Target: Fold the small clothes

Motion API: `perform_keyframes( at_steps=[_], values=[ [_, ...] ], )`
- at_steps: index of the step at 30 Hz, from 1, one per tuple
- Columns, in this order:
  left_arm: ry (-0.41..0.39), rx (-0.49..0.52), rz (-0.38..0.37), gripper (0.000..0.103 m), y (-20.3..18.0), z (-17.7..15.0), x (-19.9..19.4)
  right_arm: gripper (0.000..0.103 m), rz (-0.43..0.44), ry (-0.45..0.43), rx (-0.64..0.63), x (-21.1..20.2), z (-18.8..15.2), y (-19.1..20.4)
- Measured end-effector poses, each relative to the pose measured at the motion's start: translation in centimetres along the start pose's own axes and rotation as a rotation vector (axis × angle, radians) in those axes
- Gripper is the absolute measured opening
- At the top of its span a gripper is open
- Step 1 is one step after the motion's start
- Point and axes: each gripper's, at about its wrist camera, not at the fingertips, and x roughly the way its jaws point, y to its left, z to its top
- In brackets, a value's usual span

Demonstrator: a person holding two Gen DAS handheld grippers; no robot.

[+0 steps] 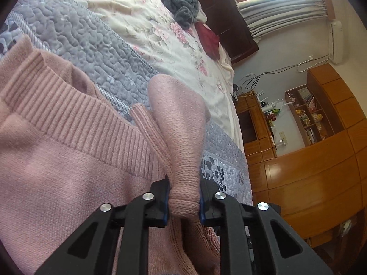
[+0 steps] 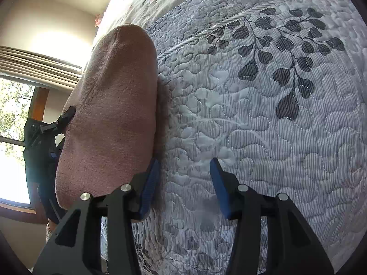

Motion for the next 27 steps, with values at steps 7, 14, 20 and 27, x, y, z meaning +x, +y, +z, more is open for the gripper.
perform_keyframes(
  at_steps=[7,14,20,27],
  values=[
    [-0.083,0.06,0.081,0.018,1.7,3.0,-7.3,0.047,0.0,0.031,-0.074,1.7,-0.6,3.1],
    [-0.135,-0.009,0.193,0.018,8.5,4.6,-12.4,0.047,-0.001,0.072,-0.161,3.8,-1.6,6.9],
    [-0.131,-0.09,0.217,0.018,14.4,3.7,-11.9,0.048,0.001,0.105,-0.212,5.4,-2.8,9.2],
    [-0.107,-0.138,0.209,0.023,16.0,2.4,-11.7,0.05,0.007,0.126,-0.231,6.9,-3.7,10.8]
  ],
)
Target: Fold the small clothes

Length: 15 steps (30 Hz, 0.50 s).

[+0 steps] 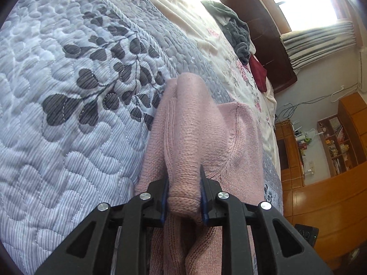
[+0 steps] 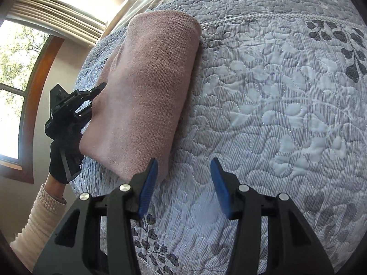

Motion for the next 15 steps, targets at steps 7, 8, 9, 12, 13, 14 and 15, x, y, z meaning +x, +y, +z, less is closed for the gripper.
perform_keyframes(
  at_steps=[7,8,9,12,13,14,15],
  values=[
    [0.012,0.092,0.024,0.042,-2.4,-3.9,-5.7,0.061,0.085,-0.013,0.023,1.3,0.3,1.4],
    [0.023,0.095,0.029,0.044,-2.7,-4.8,-6.2,0.061,0.092,-0.009,0.031,1.7,0.3,1.5],
    [0.039,0.1,0.032,0.046,-2.8,-5.6,-6.5,0.061,0.094,-0.004,0.04,2.2,0.3,1.5],
    [0.085,0.116,0.063,0.046,-3.0,-7.8,-6.2,0.061,0.12,0.02,0.076,3.8,0.4,1.5],
    [0.096,0.115,0.071,0.046,-2.9,-8.2,-5.8,0.061,0.125,0.026,0.086,4.3,0.4,1.5],
    [0.108,0.112,0.078,0.046,-2.4,-8.6,-5.4,0.061,0.122,0.034,0.095,5.0,0.5,1.5],
    [0.117,0.107,0.089,0.044,-2.1,-8.9,-5.0,0.061,0.123,0.043,0.103,5.5,0.6,1.4]
  ],
)
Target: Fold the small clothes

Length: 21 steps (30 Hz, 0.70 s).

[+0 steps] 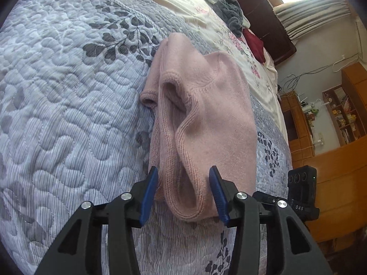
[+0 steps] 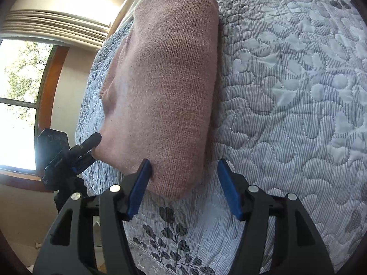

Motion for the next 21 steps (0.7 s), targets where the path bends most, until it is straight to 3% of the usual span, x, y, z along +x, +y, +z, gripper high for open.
perform_keyframes(
  at_steps=[1,3,5,7,11,17,21],
  values=[
    [0.009,-0.005,0.013,0.036,0.2,-0.1,0.4,0.061,0.01,0.011,0.007,0.5,0.1,0.0],
    [0.016,0.001,0.033,0.025,0.4,-0.1,1.0,0.042,0.036,0.02,0.013,1.1,0.4,0.0],
    [0.019,0.006,0.033,0.022,0.4,0.2,1.1,0.027,0.031,0.006,-0.001,0.9,0.6,0.6],
    [0.018,0.013,0.03,0.021,0.2,0.4,0.9,0.023,0.023,-0.014,-0.044,0.2,0.6,1.6],
    [0.025,0.041,0.036,0.02,0.4,0.0,0.7,0.021,-0.013,-0.015,-0.083,-0.2,0.3,2.1],
    [0.033,0.062,0.058,0.021,1.2,-0.6,2.0,0.022,-0.017,0.017,-0.034,2.6,0.3,0.1],
    [0.028,0.091,0.076,0.031,0.2,-0.4,1.3,0.029,-0.007,0.013,-0.05,1.7,0.9,0.0]
  ],
)
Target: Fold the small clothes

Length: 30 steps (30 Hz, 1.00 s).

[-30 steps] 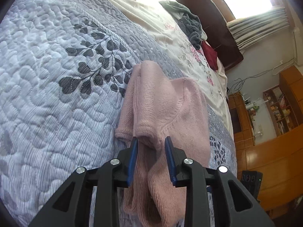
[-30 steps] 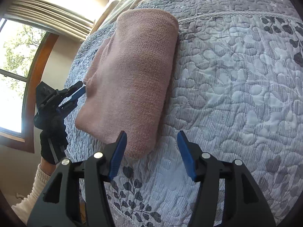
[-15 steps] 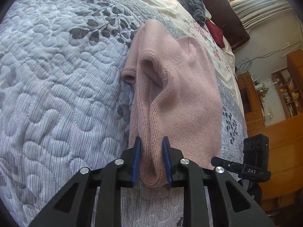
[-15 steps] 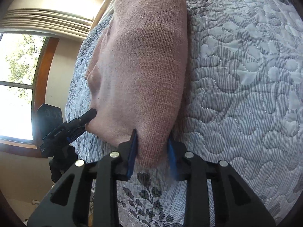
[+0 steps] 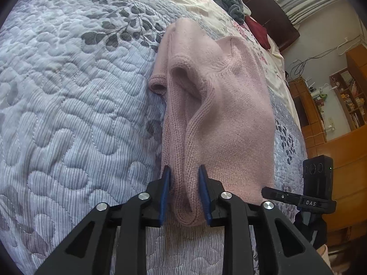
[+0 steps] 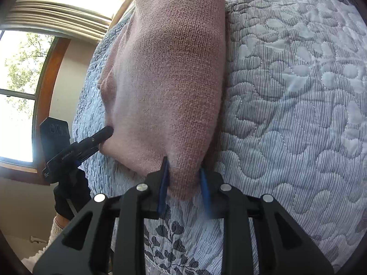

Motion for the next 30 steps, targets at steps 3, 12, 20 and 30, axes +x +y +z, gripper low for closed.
perform_keyframes(
  at_steps=[3,12,20,30],
  values=[
    [-0.031,0.018,0.034,0.059,-0.7,1.1,-1.3,0.036,0.01,-0.015,-0.017,-1.3,0.5,0.0],
    [-0.083,-0.049,0.01,0.066,0.7,6.6,-0.2,0.043,0.012,-0.044,-0.036,-2.7,2.9,-0.6],
    [-0.052,-0.119,-0.076,0.07,2.6,9.2,2.9,0.055,0.049,-0.075,-0.051,-2.6,5.6,-0.3],
    [-0.012,-0.116,-0.163,0.076,2.4,9.7,5.0,0.072,0.059,-0.083,-0.047,-1.3,9.4,0.2]
  ],
)
